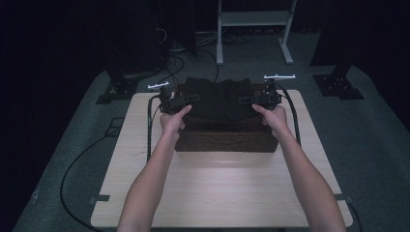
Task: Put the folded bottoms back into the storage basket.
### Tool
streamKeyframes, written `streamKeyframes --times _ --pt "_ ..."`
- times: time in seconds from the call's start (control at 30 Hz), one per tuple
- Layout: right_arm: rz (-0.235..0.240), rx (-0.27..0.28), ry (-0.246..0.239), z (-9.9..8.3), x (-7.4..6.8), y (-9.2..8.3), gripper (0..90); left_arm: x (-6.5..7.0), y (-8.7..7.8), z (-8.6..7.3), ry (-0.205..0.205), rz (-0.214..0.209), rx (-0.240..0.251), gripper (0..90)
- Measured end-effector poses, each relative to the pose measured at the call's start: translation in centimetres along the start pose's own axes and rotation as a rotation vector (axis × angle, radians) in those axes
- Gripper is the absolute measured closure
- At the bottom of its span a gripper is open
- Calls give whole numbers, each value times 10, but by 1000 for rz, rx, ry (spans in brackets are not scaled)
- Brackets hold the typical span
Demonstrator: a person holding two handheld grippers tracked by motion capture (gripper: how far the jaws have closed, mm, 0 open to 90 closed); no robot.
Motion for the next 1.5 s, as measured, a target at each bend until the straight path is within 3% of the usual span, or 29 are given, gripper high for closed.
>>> streamKeyframes --times 0.57,1.2,1.5 --pt "-29 -39 50 -3 19 14 717 -14 11 -3 -27 52 -39 565" --pt "-55 -69 81 -7 27 23 717 -19 15 -6 -43 93 -63 563" --pt "-74 -84 88 -9 29 26 714 -20 17 -7 -30 131 -88 559"
Point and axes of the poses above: each handheld gripper's, and its own axes: y roughly forward along the jaws, z roughly out of its top, x roughly to its right, the point moved 7 cm from there along y, roughly forward along the jaws, and after that the axes turned 6 degrees about -x, right-handed, at the moved point
